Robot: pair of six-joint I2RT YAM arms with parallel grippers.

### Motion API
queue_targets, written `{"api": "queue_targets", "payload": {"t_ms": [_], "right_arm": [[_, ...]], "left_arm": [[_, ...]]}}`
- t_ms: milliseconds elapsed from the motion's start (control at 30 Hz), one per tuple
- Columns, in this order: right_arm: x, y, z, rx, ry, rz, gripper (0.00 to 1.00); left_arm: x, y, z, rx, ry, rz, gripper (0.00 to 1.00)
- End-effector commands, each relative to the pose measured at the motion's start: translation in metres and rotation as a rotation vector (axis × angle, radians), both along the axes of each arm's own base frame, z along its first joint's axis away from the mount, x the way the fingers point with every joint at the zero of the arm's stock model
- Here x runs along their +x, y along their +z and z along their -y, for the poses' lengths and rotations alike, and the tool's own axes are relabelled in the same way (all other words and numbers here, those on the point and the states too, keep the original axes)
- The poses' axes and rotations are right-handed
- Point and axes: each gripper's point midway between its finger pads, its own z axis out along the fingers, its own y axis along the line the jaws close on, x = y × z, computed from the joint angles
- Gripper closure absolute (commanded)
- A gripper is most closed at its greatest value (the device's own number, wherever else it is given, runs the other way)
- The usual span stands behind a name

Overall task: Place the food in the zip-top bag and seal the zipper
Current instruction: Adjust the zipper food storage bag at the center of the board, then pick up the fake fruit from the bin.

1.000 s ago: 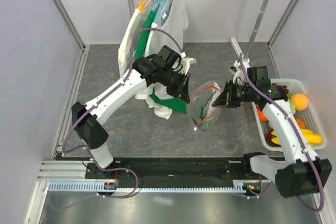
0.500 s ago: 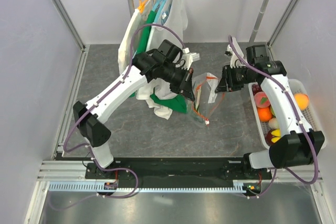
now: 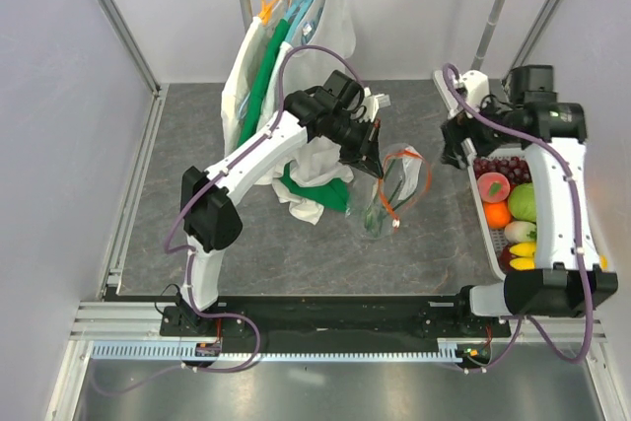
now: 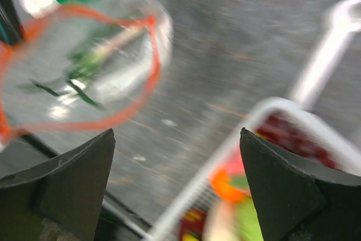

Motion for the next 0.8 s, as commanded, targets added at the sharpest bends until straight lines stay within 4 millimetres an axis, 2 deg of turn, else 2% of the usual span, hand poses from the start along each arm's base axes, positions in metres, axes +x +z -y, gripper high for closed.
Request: {"api": "queue_targets", "payload": {"t_ms": [0, 33, 67, 167, 233, 267, 400, 500, 533, 600, 633, 667, 733, 767], "right_arm": [[-0.049, -0.005, 0.052, -0.305, 0.182, 0.001, 0.02], [-0.053, -0.009, 0.064, -0.372, 0.209, 0.008, 0.02], [-0.062, -0.025, 0.081, -0.452, 0.214, -0.052, 0.02], [-0.085, -0.038, 0.111, -0.626, 0.232, -0.113, 0.04], [-0.096, -0.042, 0.12, -0.686, 0.255, -0.131, 0.03], [-0.104, -0.037, 0.13, -0.754, 0.238, -0.139, 0.03], [-0.121, -0.036, 0.149, -0.862, 0.197, -0.185, 0.03], [-0.111, -0.037, 0.145, -0.805, 0.105, -0.172, 0.03], [-0.101, -0.034, 0.146, -0.784, 0.057, -0.152, 0.03], [-0.082, -0.044, 0.143, -0.687, -0.024, -0.19, 0.03], [-0.073, -0.038, 0.149, -0.65, -0.084, -0.184, 0.02], [-0.064, -0.05, 0.153, -0.607, -0.093, -0.246, 0.02], [-0.056, -0.051, 0.162, -0.547, -0.134, -0.27, 0.02], [-0.052, -0.06, 0.167, -0.533, -0.126, -0.309, 0.02]], "left_arm": [[0.01, 0.017, 0.008, -0.069, 0.026, 0.0, 0.98], [0.009, 0.017, 0.008, -0.071, 0.026, -0.003, 0.98], [0.009, 0.016, 0.007, -0.072, 0.028, -0.003, 0.98], [0.006, 0.019, 0.005, -0.078, 0.033, 0.001, 0.98], [0.004, 0.02, 0.003, -0.08, 0.035, 0.012, 0.98], [0.003, 0.02, 0.002, -0.079, 0.037, 0.009, 0.98], [0.001, 0.021, -0.002, -0.08, 0.039, 0.014, 0.98], [0.0, 0.024, -0.002, -0.088, 0.041, 0.015, 0.98], [-0.001, 0.025, -0.001, -0.091, 0.038, 0.017, 0.98], [-0.001, 0.024, -0.002, -0.092, 0.038, 0.014, 0.98], [-0.001, 0.024, -0.002, -0.09, 0.038, 0.016, 0.98], [-0.002, 0.023, -0.002, -0.09, 0.035, 0.013, 0.98], [-0.004, 0.023, -0.003, -0.087, 0.034, 0.009, 0.98], [-0.004, 0.022, -0.004, -0.085, 0.036, 0.011, 0.98]]}}
